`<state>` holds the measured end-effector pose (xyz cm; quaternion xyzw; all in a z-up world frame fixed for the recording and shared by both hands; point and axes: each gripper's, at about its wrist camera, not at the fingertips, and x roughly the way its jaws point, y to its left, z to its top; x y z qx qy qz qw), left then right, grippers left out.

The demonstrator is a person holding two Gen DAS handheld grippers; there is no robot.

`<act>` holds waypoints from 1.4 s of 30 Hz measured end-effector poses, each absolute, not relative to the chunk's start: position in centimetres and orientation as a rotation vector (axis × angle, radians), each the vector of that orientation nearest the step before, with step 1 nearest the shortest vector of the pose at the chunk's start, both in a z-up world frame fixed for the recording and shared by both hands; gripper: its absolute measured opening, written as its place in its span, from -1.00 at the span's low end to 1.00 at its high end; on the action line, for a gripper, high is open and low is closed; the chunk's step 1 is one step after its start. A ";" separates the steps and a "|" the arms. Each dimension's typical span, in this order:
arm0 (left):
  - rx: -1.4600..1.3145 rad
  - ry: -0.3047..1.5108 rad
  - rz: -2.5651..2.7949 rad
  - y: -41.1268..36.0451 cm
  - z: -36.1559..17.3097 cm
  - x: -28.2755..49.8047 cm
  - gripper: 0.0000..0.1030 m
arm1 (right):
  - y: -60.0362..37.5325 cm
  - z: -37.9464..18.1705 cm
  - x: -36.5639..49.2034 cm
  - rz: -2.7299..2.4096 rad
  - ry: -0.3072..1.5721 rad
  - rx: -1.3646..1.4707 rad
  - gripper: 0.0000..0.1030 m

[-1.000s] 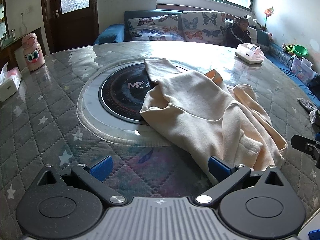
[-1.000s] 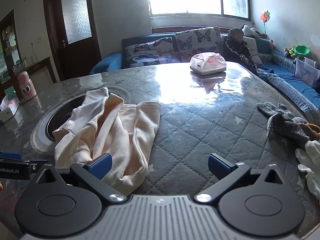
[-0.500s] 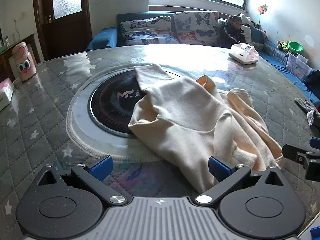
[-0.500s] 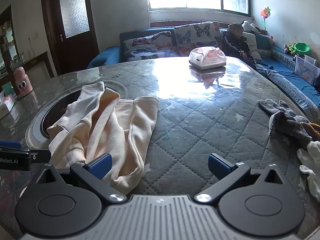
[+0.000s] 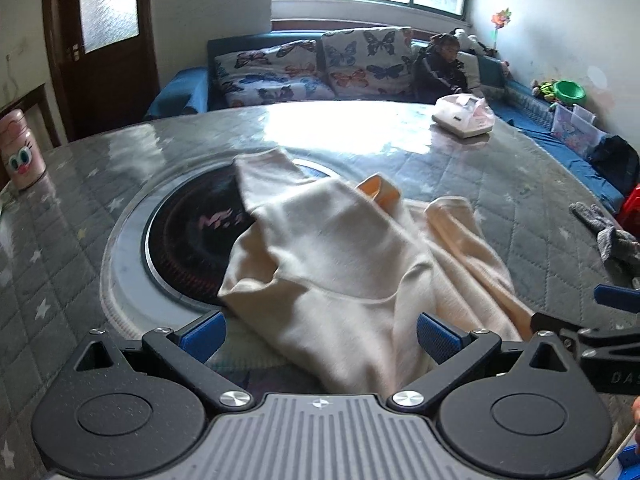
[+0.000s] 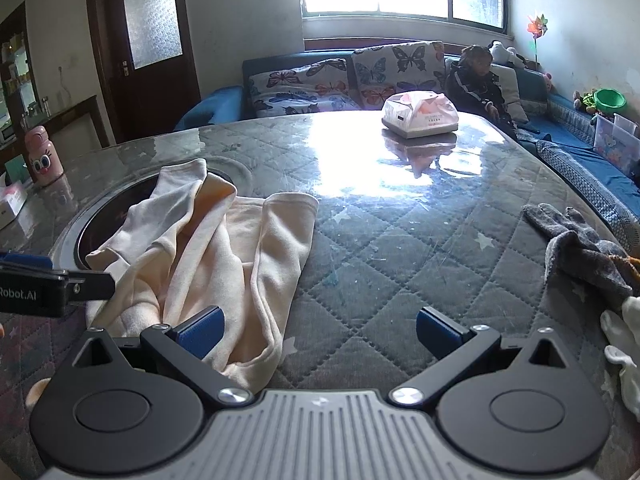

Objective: Fold clothes

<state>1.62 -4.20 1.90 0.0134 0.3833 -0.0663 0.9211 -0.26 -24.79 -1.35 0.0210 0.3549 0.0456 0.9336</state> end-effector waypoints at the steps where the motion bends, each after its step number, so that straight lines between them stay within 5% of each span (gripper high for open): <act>1: 0.029 0.786 -0.142 -4.4 2.0 1.8 1.00 | -24.8 -1.4 -0.1 0.093 0.726 0.042 1.00; 11: 0.067 0.787 -0.223 -6.8 1.8 4.3 0.87 | -25.3 -1.4 1.1 0.085 0.729 0.037 1.00; 17: 0.118 0.806 -0.290 -7.8 0.9 5.3 0.19 | -25.6 -1.3 1.5 0.094 0.727 0.030 1.00; 22: 0.116 0.813 -0.330 -7.5 0.5 5.3 -0.72 | -25.4 -1.0 1.9 0.114 0.726 0.022 0.97; 42: -0.070 0.777 -0.116 4.0 1.7 -2.4 -0.87 | -19.4 0.0 6.0 0.378 0.709 -0.067 0.63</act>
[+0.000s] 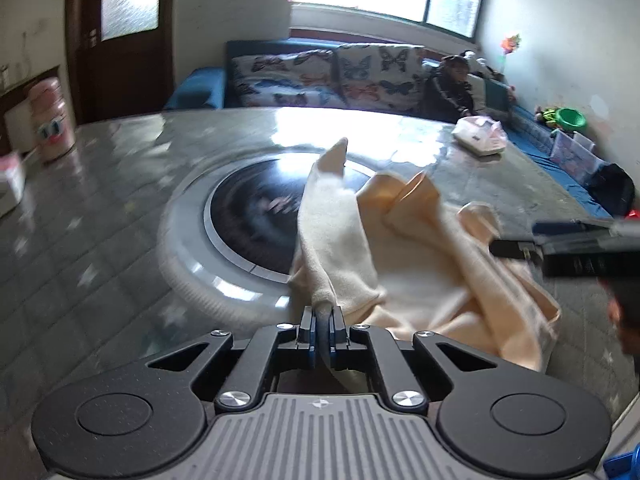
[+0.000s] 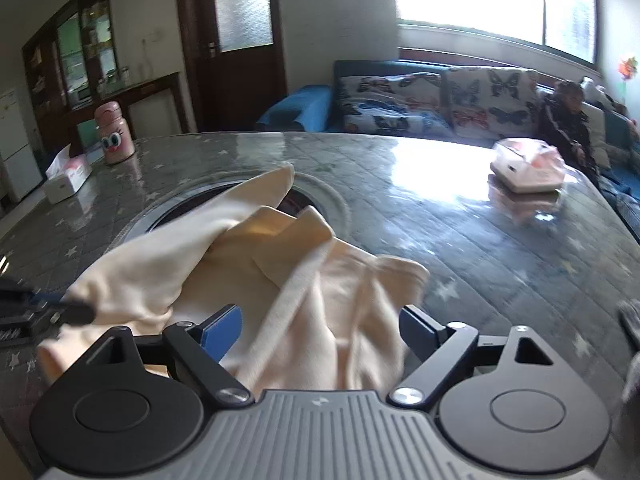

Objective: Fold clothes

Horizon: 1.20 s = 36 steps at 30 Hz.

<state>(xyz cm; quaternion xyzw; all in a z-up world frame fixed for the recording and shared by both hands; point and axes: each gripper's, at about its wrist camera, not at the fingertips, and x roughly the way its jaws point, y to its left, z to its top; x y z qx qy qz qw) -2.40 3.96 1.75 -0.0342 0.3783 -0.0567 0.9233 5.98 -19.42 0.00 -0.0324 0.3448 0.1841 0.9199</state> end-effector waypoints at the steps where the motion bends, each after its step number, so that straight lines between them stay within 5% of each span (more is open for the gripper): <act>1: -0.074 0.785 -0.110 4.3 1.5 -2.9 -0.87 | -19.1 -0.1 6.5 0.387 0.714 -0.066 0.57; 12: -0.103 0.868 -0.114 5.9 -0.5 -4.7 -0.85 | -17.0 -3.0 12.4 0.395 0.805 -0.050 0.07; 20: -0.065 0.850 -0.129 5.8 0.1 -4.3 -0.51 | -16.8 -3.2 13.0 0.406 0.778 -0.076 -0.79; 22: -0.059 0.840 -0.128 6.0 0.5 -4.5 -0.22 | -17.1 -2.6 12.4 0.394 0.752 -0.092 -0.85; 24: -0.051 0.825 -0.129 6.2 0.9 -4.6 -0.15 | -17.9 -1.6 11.3 0.379 0.712 -0.110 -0.86; 36: -0.011 0.751 -0.038 7.2 1.2 1.0 -0.13 | -26.0 2.6 2.1 0.165 0.581 -0.161 -0.89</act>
